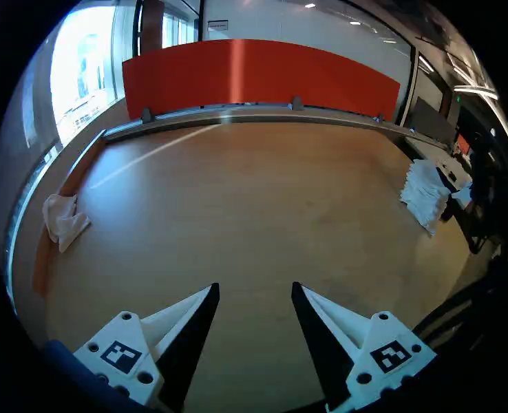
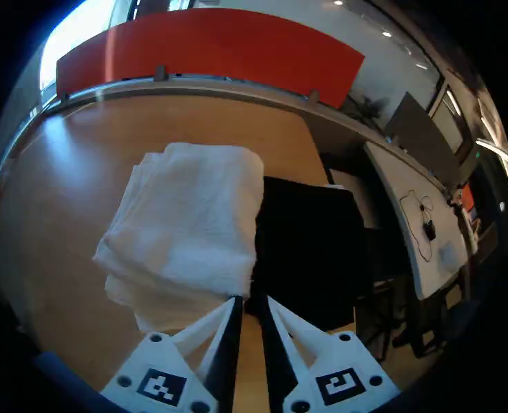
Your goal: Fold towel
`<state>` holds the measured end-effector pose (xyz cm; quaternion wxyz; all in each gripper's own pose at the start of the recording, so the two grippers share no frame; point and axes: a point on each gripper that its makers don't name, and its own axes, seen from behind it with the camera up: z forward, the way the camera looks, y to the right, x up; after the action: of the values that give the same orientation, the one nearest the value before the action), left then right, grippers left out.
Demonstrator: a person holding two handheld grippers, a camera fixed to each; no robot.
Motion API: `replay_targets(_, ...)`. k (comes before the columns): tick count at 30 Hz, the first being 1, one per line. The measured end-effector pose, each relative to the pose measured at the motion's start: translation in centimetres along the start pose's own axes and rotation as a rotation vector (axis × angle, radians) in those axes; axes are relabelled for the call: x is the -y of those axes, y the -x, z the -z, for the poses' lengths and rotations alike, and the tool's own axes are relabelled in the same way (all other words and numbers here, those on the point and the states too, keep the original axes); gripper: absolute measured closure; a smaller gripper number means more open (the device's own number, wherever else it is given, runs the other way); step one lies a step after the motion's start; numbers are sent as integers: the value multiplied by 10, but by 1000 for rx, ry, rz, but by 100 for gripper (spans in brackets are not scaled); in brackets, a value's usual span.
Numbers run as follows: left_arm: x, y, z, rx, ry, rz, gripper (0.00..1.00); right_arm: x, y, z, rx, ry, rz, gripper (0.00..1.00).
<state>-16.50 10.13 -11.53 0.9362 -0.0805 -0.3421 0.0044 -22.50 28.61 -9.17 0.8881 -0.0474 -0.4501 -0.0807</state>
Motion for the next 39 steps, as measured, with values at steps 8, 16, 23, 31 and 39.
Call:
replay_targets(8, 3, -3, 0, -8, 2, 4, 23, -6, 1, 10, -18, 31, 17, 37)
replay_targets(16, 6, -4, 0, -14, 4, 3, 23, -2, -8, 20, -57, 33, 12, 18)
replay_targets(23, 10, -6, 1, -25, 3, 10, 23, 8, -24, 32, -115, 27, 4, 0)
replay_targets(31, 14, -9, 1, -37, 4, 10, 23, 18, -33, 40, -148, 29, 12, 0)
replay_targets(39, 21, -21, 1, -68, -7, 6, 23, 29, -58, 55, -255, 25, -33, 0)
